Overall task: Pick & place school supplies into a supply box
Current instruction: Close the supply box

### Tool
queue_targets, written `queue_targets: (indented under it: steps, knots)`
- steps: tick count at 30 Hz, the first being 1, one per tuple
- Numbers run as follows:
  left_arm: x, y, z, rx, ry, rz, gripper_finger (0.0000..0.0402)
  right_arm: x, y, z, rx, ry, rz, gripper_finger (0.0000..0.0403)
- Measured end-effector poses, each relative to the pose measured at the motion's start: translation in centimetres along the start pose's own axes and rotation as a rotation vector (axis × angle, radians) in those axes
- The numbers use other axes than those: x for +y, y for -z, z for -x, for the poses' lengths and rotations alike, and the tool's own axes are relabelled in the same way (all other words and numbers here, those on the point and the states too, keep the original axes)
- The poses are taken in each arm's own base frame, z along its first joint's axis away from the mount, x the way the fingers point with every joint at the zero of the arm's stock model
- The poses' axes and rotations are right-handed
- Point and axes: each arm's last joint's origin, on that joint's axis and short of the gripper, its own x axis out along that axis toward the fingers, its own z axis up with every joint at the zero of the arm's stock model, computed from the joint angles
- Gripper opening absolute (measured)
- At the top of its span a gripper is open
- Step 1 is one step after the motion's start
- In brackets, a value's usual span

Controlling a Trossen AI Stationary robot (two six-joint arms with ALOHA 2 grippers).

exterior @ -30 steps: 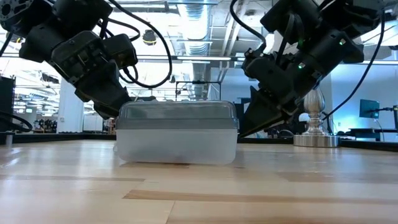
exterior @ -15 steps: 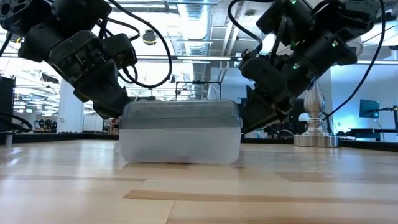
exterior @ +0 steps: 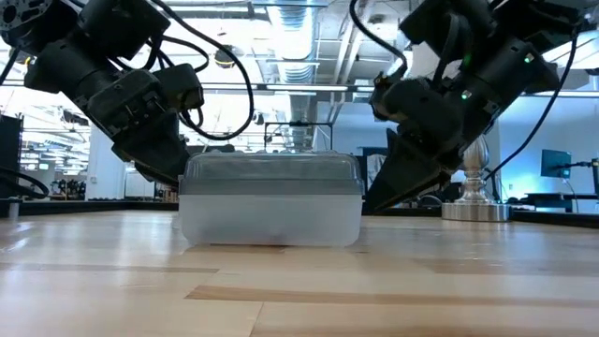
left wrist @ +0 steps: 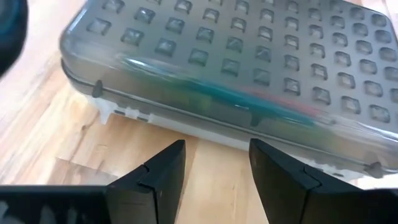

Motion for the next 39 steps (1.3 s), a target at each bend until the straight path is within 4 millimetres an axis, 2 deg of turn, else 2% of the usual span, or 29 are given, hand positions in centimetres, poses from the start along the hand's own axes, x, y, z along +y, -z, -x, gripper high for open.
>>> queue_targets:
  steps: [11,39]
  knots:
    - [0.7,-0.5,-0.2,-0.021,-0.015,0.028,0.0174,1.4,0.0,0.4,-0.064,-0.059,0.000,0.0066]
    - [0.7,-0.5,-0.2,-0.021,-0.003,0.028,0.0174,1.8,-0.5,0.5,-0.060,-0.063,-0.002,0.0066]
